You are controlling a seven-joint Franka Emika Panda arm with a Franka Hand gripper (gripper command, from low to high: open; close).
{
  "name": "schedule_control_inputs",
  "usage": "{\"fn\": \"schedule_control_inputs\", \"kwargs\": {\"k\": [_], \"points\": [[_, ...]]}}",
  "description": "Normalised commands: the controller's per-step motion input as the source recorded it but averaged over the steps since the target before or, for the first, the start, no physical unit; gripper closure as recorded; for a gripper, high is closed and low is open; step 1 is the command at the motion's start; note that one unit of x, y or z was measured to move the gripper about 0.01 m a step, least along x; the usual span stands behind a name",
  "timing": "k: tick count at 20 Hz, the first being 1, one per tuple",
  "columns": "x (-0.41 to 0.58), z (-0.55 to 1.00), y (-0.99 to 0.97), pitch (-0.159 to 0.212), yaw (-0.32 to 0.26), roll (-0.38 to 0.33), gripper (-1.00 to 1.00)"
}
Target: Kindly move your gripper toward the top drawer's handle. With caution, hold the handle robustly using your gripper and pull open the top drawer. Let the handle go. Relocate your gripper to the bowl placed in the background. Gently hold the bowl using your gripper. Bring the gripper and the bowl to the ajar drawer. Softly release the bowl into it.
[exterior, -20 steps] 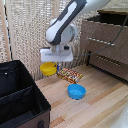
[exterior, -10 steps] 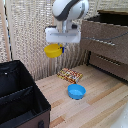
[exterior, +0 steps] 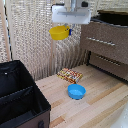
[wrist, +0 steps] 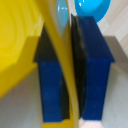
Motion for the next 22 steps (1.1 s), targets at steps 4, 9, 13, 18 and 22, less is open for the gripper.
{"fn": "schedule_control_inputs", "kwargs": {"k": [4,9,13,18,22], "points": [[0.016,0.76,-0.68,0.000,-0.121,0.068,1.00],[0.129,0.74,-0.73,-0.001,-0.059,0.124,1.00],[0.193,0.70,-0.78,-0.012,-0.025,0.145,1.00],[0.179,0.52,-0.91,-0.013,0.000,0.151,1.00],[0.034,0.14,-0.99,0.013,0.000,0.109,1.00]]}}
